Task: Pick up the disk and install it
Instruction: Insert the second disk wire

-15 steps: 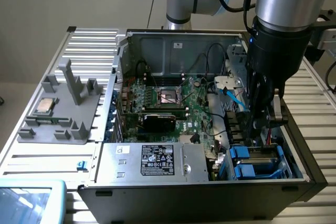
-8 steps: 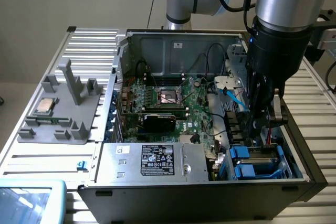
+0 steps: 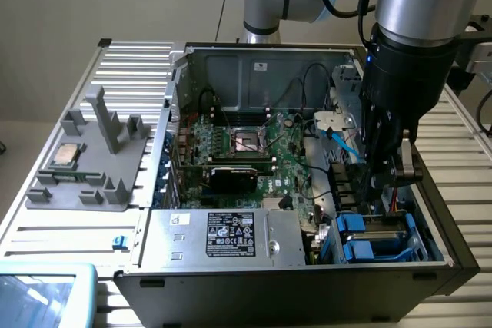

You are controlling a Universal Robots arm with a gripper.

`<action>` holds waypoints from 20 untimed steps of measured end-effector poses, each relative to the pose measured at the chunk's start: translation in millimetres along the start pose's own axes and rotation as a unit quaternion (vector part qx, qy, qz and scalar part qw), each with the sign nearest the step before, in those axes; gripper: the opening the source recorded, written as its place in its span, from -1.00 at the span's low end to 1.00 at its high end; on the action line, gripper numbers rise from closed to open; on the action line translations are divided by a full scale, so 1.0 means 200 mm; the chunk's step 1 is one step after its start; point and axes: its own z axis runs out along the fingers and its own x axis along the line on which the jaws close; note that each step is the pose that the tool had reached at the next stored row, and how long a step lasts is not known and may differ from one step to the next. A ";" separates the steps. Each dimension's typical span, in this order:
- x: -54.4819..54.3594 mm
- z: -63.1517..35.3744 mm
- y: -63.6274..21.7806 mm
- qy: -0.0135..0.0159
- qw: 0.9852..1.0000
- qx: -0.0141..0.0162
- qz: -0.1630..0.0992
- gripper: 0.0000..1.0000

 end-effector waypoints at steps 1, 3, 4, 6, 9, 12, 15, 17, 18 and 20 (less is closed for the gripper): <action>0.00 0.000 0.000 0.000 1.000 0.000 0.000 -0.68; 0.00 0.000 0.001 0.000 1.000 0.001 0.000 -0.68; 0.00 0.000 0.000 0.000 1.000 0.001 0.000 -0.68; 0.00 0.000 0.000 0.000 1.000 0.001 0.000 -0.68; 0.00 0.000 0.000 0.000 1.000 0.001 0.000 -0.68; 0.00 0.000 0.000 0.000 1.000 0.001 0.000 -0.68; 0.00 0.000 0.003 0.000 1.000 0.001 0.000 -0.68; 0.00 0.003 0.021 0.000 1.000 0.005 0.000 -0.68; 0.00 0.004 0.030 0.000 1.000 0.008 -0.001 -0.68; 0.00 0.005 0.040 0.001 1.000 0.015 -0.001 -0.68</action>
